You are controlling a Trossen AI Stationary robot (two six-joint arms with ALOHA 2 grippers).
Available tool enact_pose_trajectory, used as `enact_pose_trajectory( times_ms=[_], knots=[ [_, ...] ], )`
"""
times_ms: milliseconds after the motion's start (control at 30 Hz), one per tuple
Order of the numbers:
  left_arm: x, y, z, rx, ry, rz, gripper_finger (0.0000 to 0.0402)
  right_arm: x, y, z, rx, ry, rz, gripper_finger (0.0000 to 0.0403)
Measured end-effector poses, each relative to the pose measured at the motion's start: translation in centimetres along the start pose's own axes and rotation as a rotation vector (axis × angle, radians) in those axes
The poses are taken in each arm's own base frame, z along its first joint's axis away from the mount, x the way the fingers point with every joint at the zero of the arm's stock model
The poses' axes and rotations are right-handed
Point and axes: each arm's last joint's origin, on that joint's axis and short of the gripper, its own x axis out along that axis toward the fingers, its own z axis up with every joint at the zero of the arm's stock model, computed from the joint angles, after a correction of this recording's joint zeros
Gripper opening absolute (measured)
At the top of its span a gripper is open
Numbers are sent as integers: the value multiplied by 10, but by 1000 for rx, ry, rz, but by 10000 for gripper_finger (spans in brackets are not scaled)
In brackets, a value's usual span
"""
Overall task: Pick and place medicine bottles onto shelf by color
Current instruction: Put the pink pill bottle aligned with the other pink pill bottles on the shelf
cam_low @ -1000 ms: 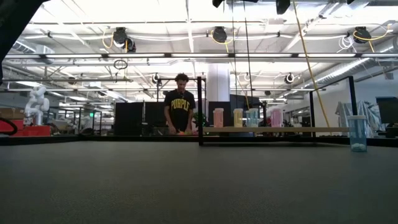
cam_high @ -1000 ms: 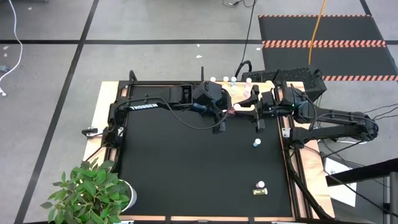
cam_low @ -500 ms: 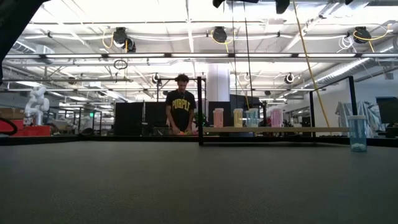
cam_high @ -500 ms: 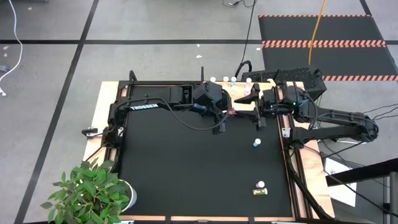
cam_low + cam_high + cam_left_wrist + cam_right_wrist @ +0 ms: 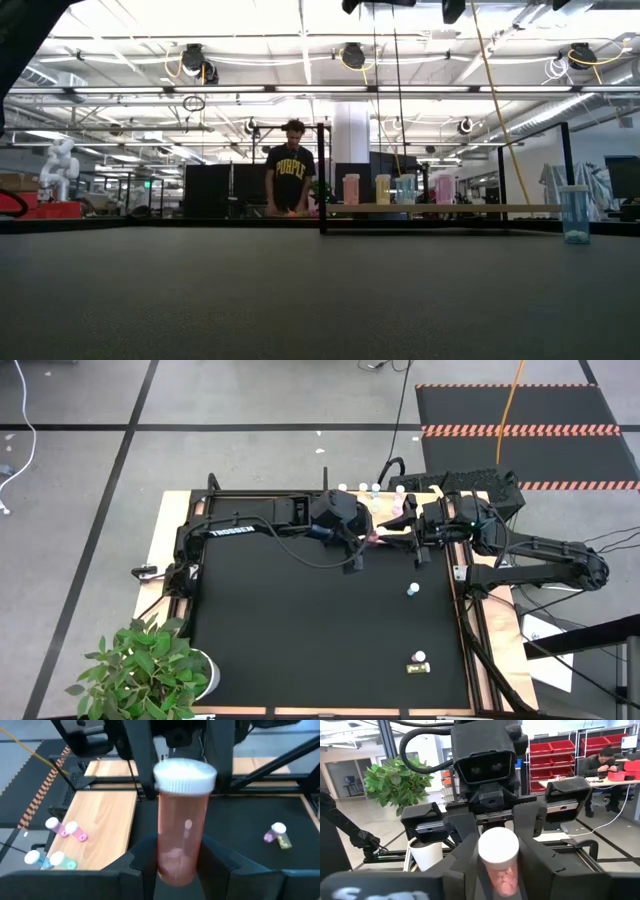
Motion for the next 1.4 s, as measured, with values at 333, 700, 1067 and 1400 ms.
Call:
enact_pose_trajectory(
  times_ms=[333,700,1067,1400],
  knots=[
    [0,10,-1,-157,-2,18,145,6,-4,-6,-12,38,-38,116],
    [-57,28,-22,-268,296,236,320,11,-26,-13,-57,68,-180,118],
    [-155,60,-20,-315,261,553,310,62,-68,-66,-86,208,-322,118],
    [-161,88,-29,-295,308,630,269,82,-109,-131,-95,435,-461,118]
  ],
)
